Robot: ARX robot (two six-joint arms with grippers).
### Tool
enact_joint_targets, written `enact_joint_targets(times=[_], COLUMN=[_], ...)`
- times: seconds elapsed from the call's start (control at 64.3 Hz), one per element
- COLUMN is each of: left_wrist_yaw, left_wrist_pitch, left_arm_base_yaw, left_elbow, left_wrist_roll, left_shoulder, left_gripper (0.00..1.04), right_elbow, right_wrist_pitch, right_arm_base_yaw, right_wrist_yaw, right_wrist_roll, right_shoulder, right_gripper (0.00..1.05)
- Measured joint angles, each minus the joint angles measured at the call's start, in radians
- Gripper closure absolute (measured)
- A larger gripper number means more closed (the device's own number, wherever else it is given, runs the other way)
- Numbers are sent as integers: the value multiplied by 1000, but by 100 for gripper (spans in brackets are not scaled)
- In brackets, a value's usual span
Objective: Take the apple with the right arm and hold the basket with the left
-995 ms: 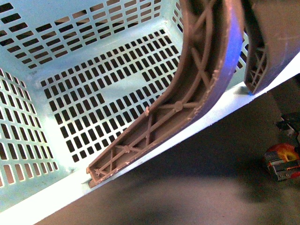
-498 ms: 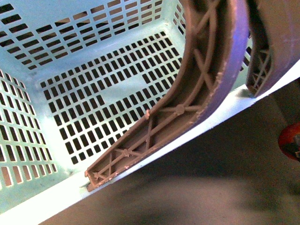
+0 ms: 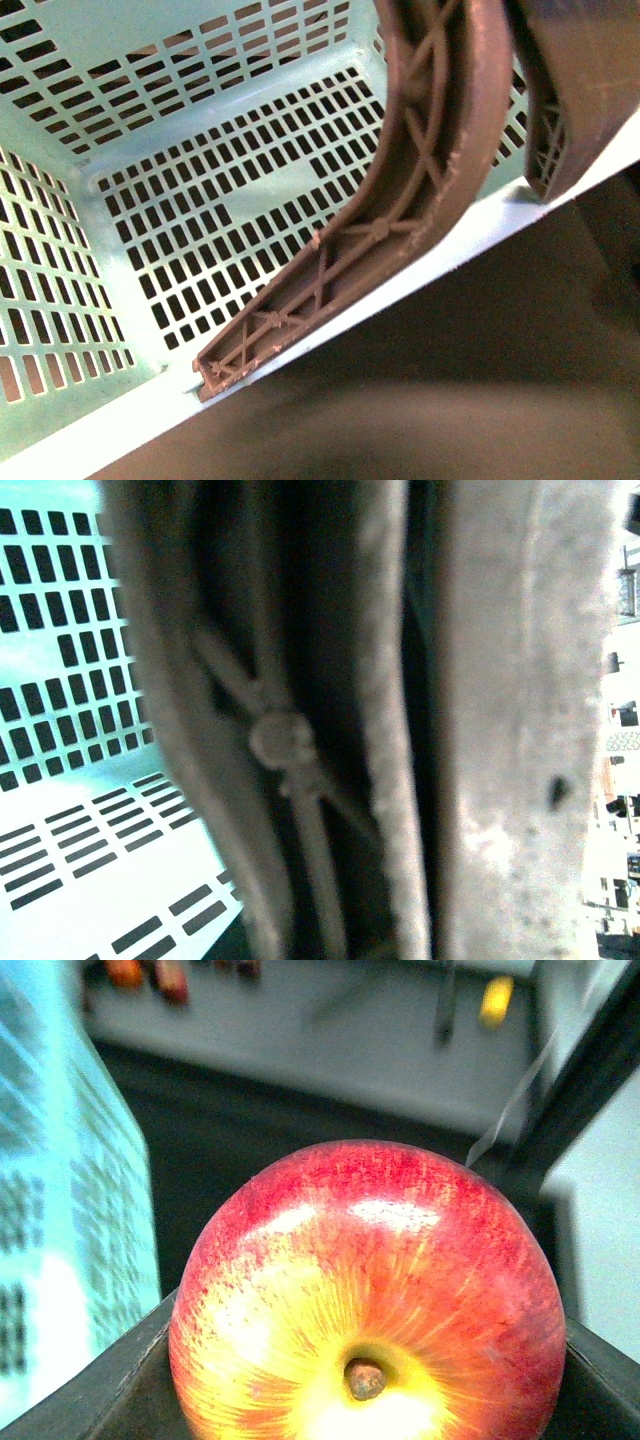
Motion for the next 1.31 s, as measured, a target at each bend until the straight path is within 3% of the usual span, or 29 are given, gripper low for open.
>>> enact_joint_targets(times=[0.187, 0.684, 1.306], left_wrist_yaw=[1, -3, 4], left_wrist_pitch=[0, 0, 0], left_arm_base_yaw=[0, -3, -3], left_elbow=[0, 0, 0], left_wrist_roll=[3, 4, 3], left_shoulder=[-8, -5, -5], left_gripper=[90, 90, 91], right_elbow=[-23, -1, -25], right_wrist_pitch=[-24, 20, 117], right_arm_base_yaw=[62, 338, 571], right_wrist_yaw=[64, 207, 329], right_wrist_roll=[60, 101, 132], right_shoulder=[29, 110, 322], right_gripper=[26, 26, 26])
